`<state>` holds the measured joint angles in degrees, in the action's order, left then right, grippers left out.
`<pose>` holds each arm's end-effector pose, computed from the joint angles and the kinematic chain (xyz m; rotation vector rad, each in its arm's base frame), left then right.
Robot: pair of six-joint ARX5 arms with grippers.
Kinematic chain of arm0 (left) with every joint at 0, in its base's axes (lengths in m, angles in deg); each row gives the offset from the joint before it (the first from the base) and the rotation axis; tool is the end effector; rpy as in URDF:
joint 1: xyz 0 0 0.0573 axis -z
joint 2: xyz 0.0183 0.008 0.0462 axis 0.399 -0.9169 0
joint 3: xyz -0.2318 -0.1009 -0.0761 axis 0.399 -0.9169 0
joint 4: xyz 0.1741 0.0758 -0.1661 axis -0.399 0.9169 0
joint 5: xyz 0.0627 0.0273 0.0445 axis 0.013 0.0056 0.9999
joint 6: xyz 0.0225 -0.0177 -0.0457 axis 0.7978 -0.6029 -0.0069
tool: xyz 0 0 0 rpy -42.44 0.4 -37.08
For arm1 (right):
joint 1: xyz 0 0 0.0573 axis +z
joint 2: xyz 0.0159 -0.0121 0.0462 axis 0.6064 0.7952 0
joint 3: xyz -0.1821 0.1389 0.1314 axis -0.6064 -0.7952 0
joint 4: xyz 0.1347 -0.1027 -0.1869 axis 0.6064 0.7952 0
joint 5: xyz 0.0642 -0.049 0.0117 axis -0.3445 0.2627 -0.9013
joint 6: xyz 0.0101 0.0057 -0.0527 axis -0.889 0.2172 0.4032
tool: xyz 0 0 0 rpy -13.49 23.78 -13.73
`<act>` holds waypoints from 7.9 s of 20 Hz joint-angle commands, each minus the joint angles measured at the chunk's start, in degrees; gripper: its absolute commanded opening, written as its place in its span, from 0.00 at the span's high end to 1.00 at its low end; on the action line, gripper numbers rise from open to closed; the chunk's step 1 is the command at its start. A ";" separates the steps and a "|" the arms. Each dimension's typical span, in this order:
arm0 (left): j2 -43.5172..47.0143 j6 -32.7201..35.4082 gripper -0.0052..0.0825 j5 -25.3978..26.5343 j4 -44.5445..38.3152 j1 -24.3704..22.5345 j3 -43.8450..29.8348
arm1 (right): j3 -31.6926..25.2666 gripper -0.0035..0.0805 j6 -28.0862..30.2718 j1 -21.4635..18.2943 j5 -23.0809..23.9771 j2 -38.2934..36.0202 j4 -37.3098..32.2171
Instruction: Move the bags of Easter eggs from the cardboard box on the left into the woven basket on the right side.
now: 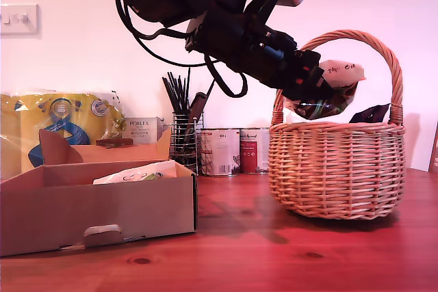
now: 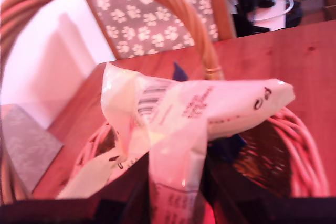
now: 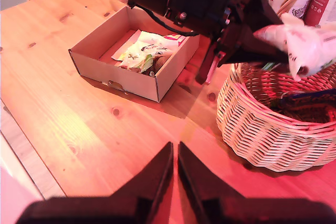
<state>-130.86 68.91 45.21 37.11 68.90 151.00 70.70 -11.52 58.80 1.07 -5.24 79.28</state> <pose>0.3137 -0.3288 0.2247 0.5094 0.0590 -1.1093 0.0757 0.0407 0.2863 -0.1997 0.4412 0.7666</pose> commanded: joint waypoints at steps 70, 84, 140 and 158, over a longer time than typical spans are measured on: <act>36.46 12.26 0.15 -6.45 49.24 -25.99 -20.92 | 0.37 0.97 1.53 0.28 -9.22 12.26 -16.31; 18.75 24.11 0.15 -11.45 32.52 -25.97 -20.92 | 0.37 0.97 1.55 0.26 -9.20 12.26 -16.33; 17.55 16.26 0.82 -11.91 42.84 -25.99 -18.14 | 0.37 0.97 1.99 0.26 -9.25 12.26 -16.11; 24.48 14.75 0.19 -12.26 40.33 -27.10 -18.14 | 0.37 0.97 1.97 0.28 -9.25 12.26 -16.13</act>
<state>-105.72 82.66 32.32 78.42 42.11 134.03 70.72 -9.90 58.80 -7.96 7.13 63.55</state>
